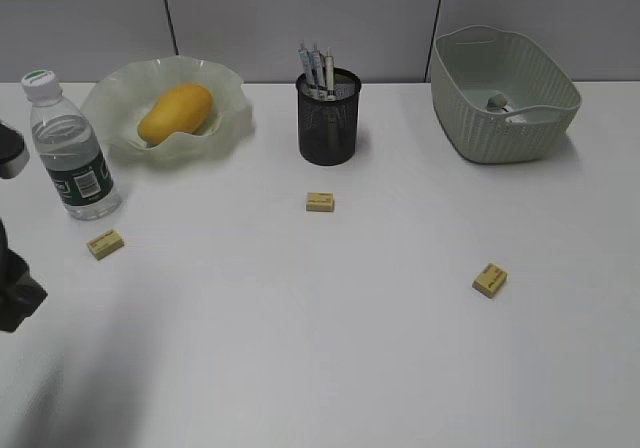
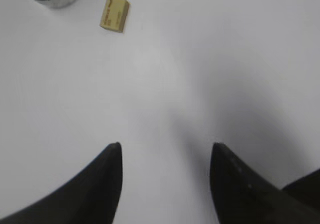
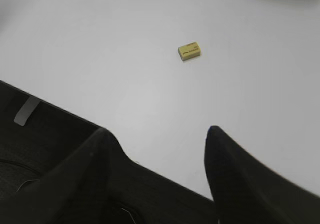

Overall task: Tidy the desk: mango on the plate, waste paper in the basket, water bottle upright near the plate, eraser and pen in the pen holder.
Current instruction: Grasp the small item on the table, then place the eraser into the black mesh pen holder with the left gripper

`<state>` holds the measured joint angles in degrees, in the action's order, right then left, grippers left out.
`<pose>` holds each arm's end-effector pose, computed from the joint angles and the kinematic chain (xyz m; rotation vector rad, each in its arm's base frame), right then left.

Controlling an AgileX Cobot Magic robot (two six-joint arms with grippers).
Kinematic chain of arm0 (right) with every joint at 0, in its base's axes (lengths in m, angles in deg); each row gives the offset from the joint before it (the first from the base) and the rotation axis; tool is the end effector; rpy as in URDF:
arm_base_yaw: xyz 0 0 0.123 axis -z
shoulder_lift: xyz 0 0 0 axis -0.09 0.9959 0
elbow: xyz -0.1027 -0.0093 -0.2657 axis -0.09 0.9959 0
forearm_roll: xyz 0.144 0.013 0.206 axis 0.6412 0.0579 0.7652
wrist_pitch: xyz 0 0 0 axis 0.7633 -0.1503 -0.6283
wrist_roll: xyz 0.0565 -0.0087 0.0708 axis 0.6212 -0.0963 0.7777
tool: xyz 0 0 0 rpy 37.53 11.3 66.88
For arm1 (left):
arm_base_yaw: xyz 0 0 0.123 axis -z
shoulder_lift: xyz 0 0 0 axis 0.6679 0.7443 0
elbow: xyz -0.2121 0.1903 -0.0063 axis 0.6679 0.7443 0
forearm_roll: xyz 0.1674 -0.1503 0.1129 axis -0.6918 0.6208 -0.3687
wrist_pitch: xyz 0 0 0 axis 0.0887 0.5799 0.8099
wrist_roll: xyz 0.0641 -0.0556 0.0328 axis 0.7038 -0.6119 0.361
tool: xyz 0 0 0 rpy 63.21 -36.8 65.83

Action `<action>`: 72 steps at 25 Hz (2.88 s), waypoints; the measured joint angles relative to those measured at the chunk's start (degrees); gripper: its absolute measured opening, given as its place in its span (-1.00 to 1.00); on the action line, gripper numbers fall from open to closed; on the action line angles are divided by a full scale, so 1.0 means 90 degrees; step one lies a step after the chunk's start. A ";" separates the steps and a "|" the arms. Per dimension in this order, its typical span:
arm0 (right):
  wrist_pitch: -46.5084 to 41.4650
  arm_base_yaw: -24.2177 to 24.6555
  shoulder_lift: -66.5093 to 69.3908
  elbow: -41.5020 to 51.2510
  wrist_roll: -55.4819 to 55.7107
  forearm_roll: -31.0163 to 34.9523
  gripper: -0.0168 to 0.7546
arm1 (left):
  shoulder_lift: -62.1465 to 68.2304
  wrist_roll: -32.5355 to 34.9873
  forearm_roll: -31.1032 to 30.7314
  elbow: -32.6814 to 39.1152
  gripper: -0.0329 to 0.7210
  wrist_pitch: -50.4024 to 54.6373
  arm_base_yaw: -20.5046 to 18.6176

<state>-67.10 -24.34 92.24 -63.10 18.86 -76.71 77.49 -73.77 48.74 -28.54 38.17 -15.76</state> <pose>0.0321 0.0192 0.2907 -0.5217 2.1806 0.3198 0.1864 -0.0784 0.2220 0.6934 2.6131 0.0677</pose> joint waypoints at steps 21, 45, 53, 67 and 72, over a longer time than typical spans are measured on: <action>0.0000 0.0000 0.0000 0.0000 0.0005 0.0000 0.27 | 0.4260 0.2774 0.1454 -0.3452 0.42 0.0704 -0.1227; 0.0000 -0.0006 0.0000 0.0000 0.0005 -0.0004 0.27 | 0.5453 0.3337 0.1195 -0.4245 0.11 0.1108 -0.1368; 0.0000 -0.0006 0.0000 0.0000 0.0005 -0.0004 0.27 | 0.5558 0.3337 0.1217 -0.4251 -0.30 0.0928 -0.1368; 0.0000 -0.0006 0.0000 0.0000 0.0005 -0.0004 0.27 | 0.5021 0.2955 0.1972 -0.4408 -0.37 0.1276 -0.1304; 0.0000 -0.0006 0.0000 0.0000 0.0005 -0.0004 0.27 | 0.4733 0.2955 0.2393 -0.5183 -0.37 0.1329 -0.1009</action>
<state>-67.11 -24.40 92.24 -63.10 18.91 -76.74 120.09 -47.17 70.28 -75.19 50.14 -24.84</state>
